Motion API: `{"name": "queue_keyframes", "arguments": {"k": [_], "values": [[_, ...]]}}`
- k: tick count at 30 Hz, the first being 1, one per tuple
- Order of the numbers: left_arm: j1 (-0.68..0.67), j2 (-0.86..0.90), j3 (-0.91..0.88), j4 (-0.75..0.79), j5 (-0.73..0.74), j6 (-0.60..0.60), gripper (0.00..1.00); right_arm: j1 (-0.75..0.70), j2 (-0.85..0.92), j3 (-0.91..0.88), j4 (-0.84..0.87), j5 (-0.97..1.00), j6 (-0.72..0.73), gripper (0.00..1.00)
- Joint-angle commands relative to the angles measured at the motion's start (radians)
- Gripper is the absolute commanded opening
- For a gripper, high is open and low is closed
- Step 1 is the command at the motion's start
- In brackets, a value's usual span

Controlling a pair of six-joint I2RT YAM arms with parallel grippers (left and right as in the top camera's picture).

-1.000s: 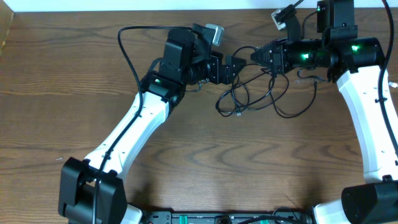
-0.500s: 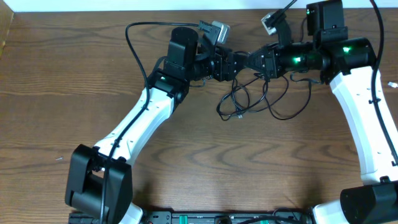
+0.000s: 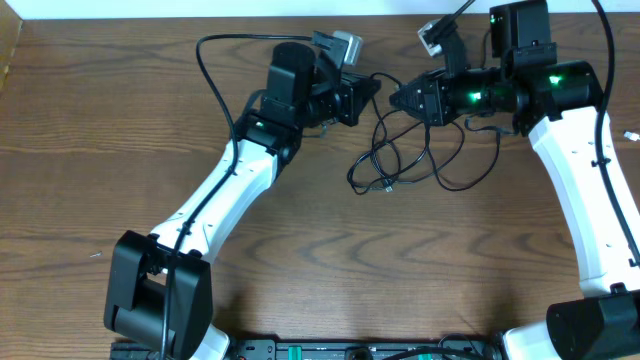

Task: Untangle cables

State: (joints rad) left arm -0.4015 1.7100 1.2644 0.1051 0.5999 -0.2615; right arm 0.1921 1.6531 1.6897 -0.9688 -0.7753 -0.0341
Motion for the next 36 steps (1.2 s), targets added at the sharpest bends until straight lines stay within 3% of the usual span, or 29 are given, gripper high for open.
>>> {"name": "queue_keyframes", "arguments": {"k": [1, 11, 27, 36], "values": [[0.055, -0.013, 0.010, -0.023, -0.043, -0.017, 0.08, -0.029, -0.023, 0.014, -0.009, 0.035, -0.008, 0.15], [0.094, -0.092, 0.010, -0.069, -0.043, -0.017, 0.07, -0.049, -0.022, 0.014, -0.016, 0.157, -0.008, 0.27], [0.109, -0.241, 0.010, -0.105, -0.043, -0.017, 0.07, -0.049, 0.024, 0.014, -0.023, 0.219, -0.004, 0.31], [0.153, -0.356, 0.010, -0.090, -0.044, -0.036, 0.07, -0.048, 0.066, 0.014, -0.019, 0.220, -0.005, 0.47]]}}
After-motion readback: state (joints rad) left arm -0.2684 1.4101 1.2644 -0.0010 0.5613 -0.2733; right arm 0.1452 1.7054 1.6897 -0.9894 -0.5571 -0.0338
